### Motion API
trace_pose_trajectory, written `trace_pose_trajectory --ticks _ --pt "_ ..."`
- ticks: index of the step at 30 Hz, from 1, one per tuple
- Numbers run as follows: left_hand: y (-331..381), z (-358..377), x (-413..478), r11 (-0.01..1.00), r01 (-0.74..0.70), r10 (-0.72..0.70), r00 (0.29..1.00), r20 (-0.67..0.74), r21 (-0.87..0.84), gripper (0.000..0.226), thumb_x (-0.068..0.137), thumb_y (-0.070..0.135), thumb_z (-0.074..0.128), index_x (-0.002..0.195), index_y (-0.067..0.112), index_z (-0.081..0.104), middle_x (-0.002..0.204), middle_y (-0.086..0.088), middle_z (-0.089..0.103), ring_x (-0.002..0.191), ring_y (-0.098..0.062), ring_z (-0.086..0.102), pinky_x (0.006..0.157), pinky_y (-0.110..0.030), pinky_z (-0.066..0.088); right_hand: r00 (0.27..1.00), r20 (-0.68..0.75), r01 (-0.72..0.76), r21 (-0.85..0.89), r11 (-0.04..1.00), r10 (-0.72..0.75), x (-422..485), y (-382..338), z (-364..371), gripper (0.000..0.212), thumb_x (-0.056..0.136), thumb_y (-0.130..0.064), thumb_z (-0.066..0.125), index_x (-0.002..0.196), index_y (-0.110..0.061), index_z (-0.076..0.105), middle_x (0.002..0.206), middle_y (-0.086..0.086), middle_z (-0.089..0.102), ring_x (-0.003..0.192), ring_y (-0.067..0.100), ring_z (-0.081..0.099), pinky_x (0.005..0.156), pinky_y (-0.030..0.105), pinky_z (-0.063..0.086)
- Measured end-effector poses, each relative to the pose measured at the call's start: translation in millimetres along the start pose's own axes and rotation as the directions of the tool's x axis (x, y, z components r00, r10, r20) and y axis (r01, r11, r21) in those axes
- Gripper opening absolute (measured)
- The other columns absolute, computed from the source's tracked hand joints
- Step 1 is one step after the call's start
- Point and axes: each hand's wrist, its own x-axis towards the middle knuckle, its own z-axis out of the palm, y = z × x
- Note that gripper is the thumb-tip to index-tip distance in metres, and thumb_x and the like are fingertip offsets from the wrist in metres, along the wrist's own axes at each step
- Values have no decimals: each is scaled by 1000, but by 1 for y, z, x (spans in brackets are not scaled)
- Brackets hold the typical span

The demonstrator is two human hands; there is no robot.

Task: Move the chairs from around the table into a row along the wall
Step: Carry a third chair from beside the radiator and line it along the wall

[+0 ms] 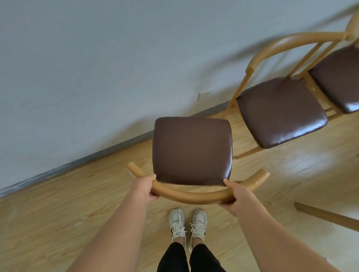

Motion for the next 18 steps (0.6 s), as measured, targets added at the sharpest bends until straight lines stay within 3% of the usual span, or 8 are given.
trace_pose_trajectory --ticks 3,7,11,15,18 --pt "-14 -2 -3 1000 -24 24 999 -35 8 49 92 9 62 135 -1 41 130 -24 54 115 -39 57 88 -47 53 986 -136 92 -54 994 -99 5 -10 -16 45 78 -14 77 114 -4 52 101 16 58 79 28 56 73 46 54" --pt "-31 6 -16 997 -38 37 999 7 69 45 93 13 61 133 1 43 124 -22 56 91 -37 66 76 -43 56 898 -269 313 -165 935 -348 8 -34 -37 65 81 -12 71 139 -14 42 118 16 60 79 27 58 85 48 56" --pt "-39 18 -25 993 -52 47 997 55 110 41 92 8 62 129 -1 46 107 -18 58 87 -34 68 73 -39 57 890 -171 351 -337 874 -424 -1 -53 -45 74 91 -5 58 150 -37 25 140 10 47 72 22 56 86 49 57" --pt "-34 16 -25 990 -75 69 996 50 123 42 92 4 62 129 -5 46 124 -25 57 92 -36 67 78 -40 58 906 -74 361 -374 854 -416 -5 -57 -54 64 94 2 52 146 -32 37 135 14 48 88 26 56 85 44 57" --pt "-30 11 -22 983 -93 87 995 44 157 43 92 3 61 131 -5 46 125 -25 58 101 -38 66 81 -42 58 913 -50 363 -355 861 -406 -8 -54 -58 57 91 -5 62 141 -22 43 134 16 48 103 31 56 85 46 57"
